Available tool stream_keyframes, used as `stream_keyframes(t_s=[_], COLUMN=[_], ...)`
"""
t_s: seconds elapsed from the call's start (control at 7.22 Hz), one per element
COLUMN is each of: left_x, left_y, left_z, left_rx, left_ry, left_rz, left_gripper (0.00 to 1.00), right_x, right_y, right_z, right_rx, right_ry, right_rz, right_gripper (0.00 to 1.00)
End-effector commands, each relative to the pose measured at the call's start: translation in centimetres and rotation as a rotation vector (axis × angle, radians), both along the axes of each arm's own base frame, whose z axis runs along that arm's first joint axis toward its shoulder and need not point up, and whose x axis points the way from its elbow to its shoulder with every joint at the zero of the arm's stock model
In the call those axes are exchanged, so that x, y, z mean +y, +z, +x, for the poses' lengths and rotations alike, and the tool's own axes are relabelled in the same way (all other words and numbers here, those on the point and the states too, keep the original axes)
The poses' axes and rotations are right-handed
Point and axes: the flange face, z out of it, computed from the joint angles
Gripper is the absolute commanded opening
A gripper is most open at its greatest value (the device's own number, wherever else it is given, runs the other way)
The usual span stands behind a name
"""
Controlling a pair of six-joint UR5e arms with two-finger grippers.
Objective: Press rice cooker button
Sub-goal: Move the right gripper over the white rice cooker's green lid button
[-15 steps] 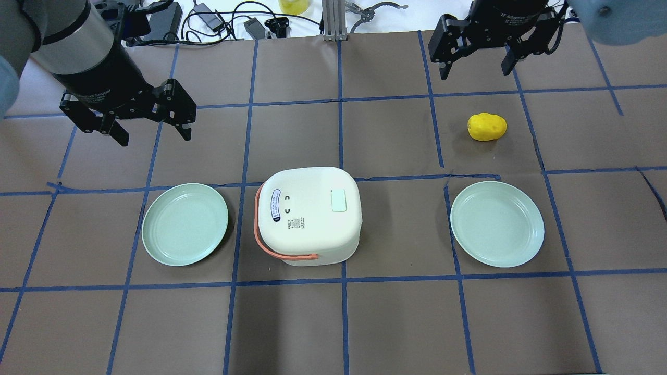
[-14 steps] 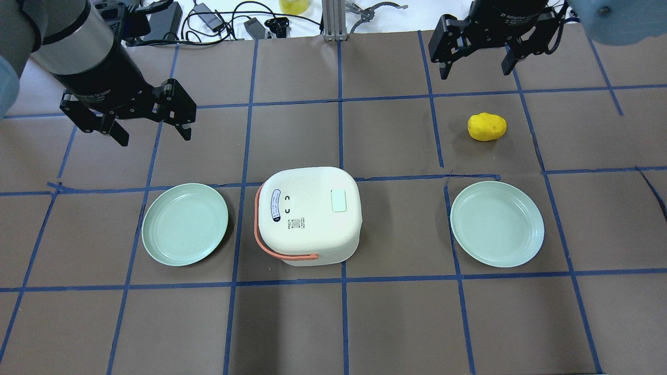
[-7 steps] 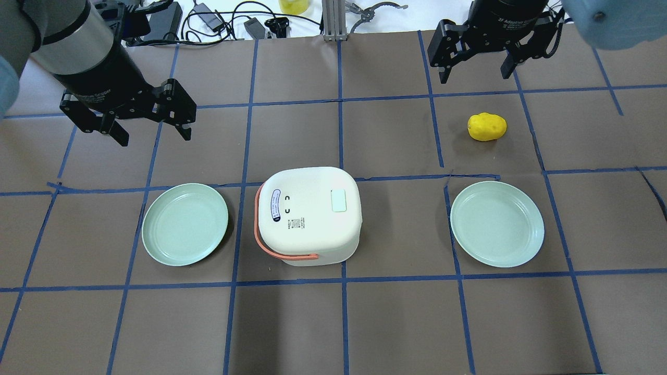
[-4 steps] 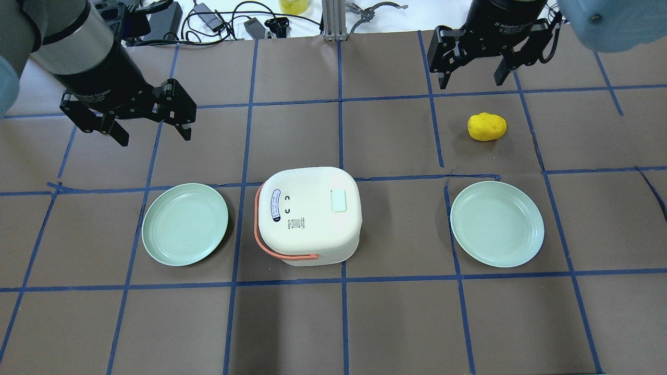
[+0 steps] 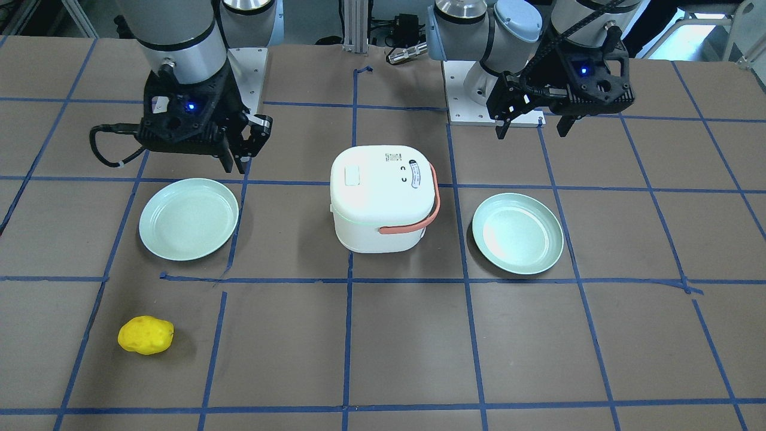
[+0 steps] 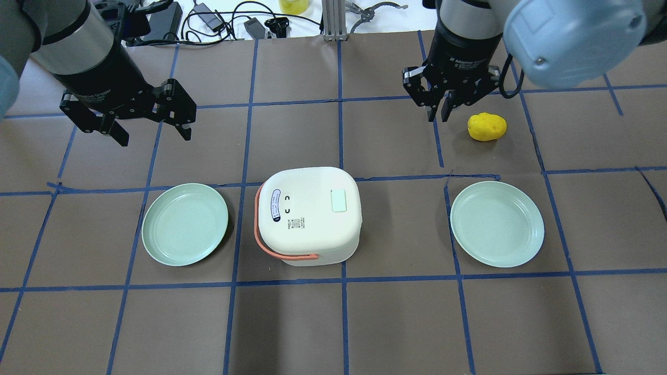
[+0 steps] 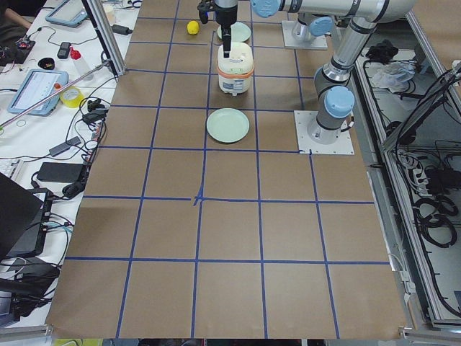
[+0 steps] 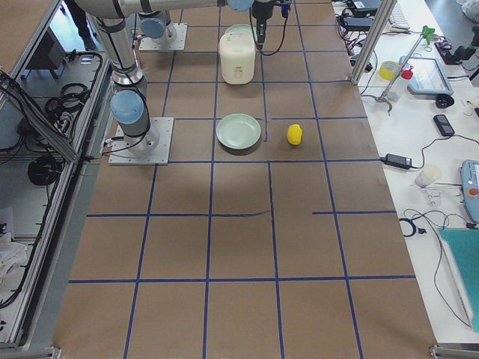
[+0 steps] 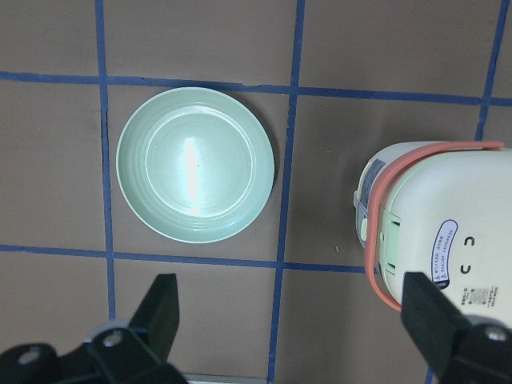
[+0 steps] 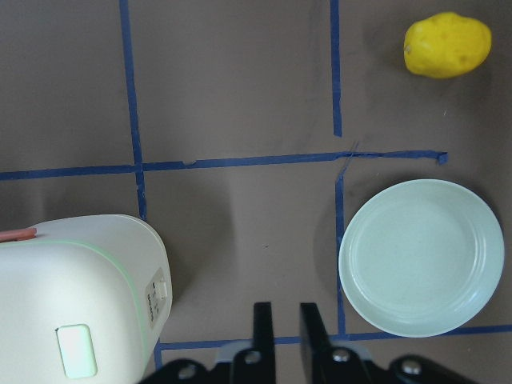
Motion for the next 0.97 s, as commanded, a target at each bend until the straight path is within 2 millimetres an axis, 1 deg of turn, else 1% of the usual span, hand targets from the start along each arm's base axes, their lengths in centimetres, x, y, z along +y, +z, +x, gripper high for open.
stream_keyframes(t_s=[0.0,0.14,0.28,0.42,0.55,0.69,0.83], left_x=[0.0,0.0,0.0,0.0,0.0,0.0,0.0], left_y=[0.0,0.0,0.0,0.0,0.0,0.0,0.0], left_z=[0.0,0.0,0.0,0.0,0.0,0.0,0.0], left_rx=[0.0,0.0,0.0,0.0,0.0,0.0,0.0], left_ry=[0.0,-0.001,0.0,0.0,-0.001,-0.001,-0.001], left_rz=[0.0,0.0,0.0,0.0,0.0,0.0,0.0], left_gripper=[1.0,1.0,1.0,1.0,1.0,1.0,1.0], right_x=[1.7,1.8,2.5,3.4,4.9,5.6,5.8], right_y=[-3.1,-4.2,-5.9,-6.6,-7.6,-7.6,-7.8], right_z=[3.4,4.8,6.7,9.7,12.2,12.6,13.2], right_rx=[-0.045,-0.079,-0.081,-0.096,-0.083,-0.066,-0.083], right_ry=[-0.019,-0.043,-0.105,-0.084,-0.12,-0.133,-0.179], right_rz=[0.038,-0.002,-0.01,-0.043,-0.02,-0.015,-0.001], right_gripper=[0.0,0.0,0.0,0.0,0.0,0.0,0.0])
